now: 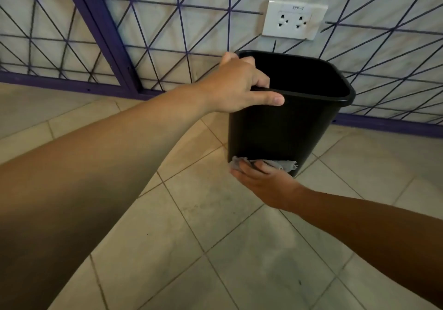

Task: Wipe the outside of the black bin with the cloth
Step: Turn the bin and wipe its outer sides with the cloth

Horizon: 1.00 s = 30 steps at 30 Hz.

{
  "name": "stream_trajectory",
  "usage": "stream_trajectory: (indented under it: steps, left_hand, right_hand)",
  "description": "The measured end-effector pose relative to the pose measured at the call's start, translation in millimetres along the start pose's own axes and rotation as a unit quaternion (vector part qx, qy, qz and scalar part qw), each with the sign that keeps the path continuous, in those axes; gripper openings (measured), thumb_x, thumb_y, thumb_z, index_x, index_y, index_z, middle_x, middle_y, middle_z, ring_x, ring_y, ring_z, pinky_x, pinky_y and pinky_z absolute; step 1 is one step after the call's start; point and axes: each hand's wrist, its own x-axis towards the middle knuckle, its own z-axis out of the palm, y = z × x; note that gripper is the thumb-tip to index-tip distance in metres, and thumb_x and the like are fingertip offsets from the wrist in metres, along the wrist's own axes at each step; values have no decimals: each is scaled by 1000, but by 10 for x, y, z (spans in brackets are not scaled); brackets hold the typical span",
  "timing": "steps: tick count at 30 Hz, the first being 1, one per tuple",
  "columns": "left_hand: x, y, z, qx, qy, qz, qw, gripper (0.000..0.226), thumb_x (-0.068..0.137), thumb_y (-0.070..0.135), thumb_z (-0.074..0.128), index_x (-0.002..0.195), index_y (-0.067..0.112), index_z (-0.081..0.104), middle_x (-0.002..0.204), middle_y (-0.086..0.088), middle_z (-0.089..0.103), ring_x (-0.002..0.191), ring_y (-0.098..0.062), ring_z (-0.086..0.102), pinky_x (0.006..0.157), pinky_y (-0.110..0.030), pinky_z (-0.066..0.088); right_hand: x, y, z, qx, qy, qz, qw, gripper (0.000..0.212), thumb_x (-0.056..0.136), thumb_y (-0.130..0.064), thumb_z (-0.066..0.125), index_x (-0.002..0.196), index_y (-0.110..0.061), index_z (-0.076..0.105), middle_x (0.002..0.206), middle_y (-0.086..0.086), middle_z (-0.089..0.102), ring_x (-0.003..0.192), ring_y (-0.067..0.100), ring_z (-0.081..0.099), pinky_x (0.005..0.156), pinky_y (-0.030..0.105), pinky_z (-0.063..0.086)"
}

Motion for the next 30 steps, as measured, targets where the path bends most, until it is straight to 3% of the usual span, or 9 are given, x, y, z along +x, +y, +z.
stream_trajectory:
  steps: [2, 6, 9, 11, 18, 21, 24, 27, 30]
  left_hand:
    - [41, 37, 35, -12, -5, -4, 1000, 48, 86, 64, 55, 68, 20, 63, 68, 4, 46, 81, -9, 43, 89, -31, 23]
    - [141, 141, 54, -12, -16, -9, 1000, 54, 82, 70, 52, 53, 24, 47, 54, 8, 41, 68, 0, 48, 92, -25, 23]
    - [199, 140, 42, -35, -33, -16, 999, 69, 76, 75, 52, 55, 9, 54, 59, -15, 50, 65, -22, 56, 77, -16, 34]
    - [198, 150, 9, -59, -44, -24, 997, 75, 72, 76, 55, 59, 2, 57, 66, -25, 53, 69, -35, 56, 66, -25, 42]
    - [224, 205, 0, -86, -83, -45, 992, 75, 76, 67, 61, 65, -7, 54, 52, -4, 36, 48, -17, 37, 48, -19, 32]
    - [232, 231, 15, -86, -82, -47, 992, 78, 71, 73, 58, 64, -5, 54, 51, -3, 36, 48, -17, 38, 51, -24, 34]
    - [216, 213, 6, -79, -82, -45, 992, 71, 75, 69, 61, 59, 1, 53, 49, -1, 36, 47, -16, 38, 47, -16, 32]
    - [217, 211, 4, -67, -93, -45, 992, 64, 76, 68, 61, 54, 9, 50, 47, 3, 34, 46, -14, 37, 45, -16, 32]
    - [242, 250, 13, -60, -105, -45, 992, 67, 72, 72, 59, 55, 7, 51, 46, 4, 34, 45, -13, 36, 49, -23, 32]
  right_hand:
    - [-249, 30, 82, 5, -9, -8, 1000, 70, 100, -40, 60, 162, -13, 42, 177, 14, 21, 162, 36, 24, 129, 46, 29]
    - [-454, 220, 5, 85, -27, 19, 996, 76, 79, -47, 83, 149, -24, 63, 163, 3, 51, 150, 26, 50, 118, 39, 45]
    - [-280, 210, -55, 11, -20, -43, 999, 75, 104, -31, 59, 168, -14, 24, 179, 12, 8, 164, 35, 15, 130, 44, 25]
    - [-136, 162, -103, 38, -25, -27, 999, 72, 110, -26, 46, 170, -8, 10, 179, 14, -2, 165, 35, 8, 132, 45, 20]
    - [-522, 173, 188, 44, -2, -6, 999, 74, 76, -48, 85, 144, -27, 67, 164, 0, 51, 154, 28, 43, 123, 44, 21]
    - [-324, 121, 116, -4, 18, -17, 1000, 70, 92, -47, 70, 156, -21, 55, 172, 6, 36, 158, 34, 30, 126, 48, 24]
    - [51, 50, -117, 47, 36, -21, 998, 57, 105, -40, 48, 158, -16, 50, 171, 7, 34, 155, 26, 38, 123, 36, 38]
    - [62, 66, -177, 102, 30, -4, 994, 53, 103, -43, 54, 150, -20, 59, 165, 2, 44, 151, 21, 45, 120, 31, 42]
    - [-279, 75, -40, 86, 19, -2, 996, 66, 98, -37, 66, 157, -13, 49, 171, 10, 37, 157, 31, 37, 124, 39, 39]
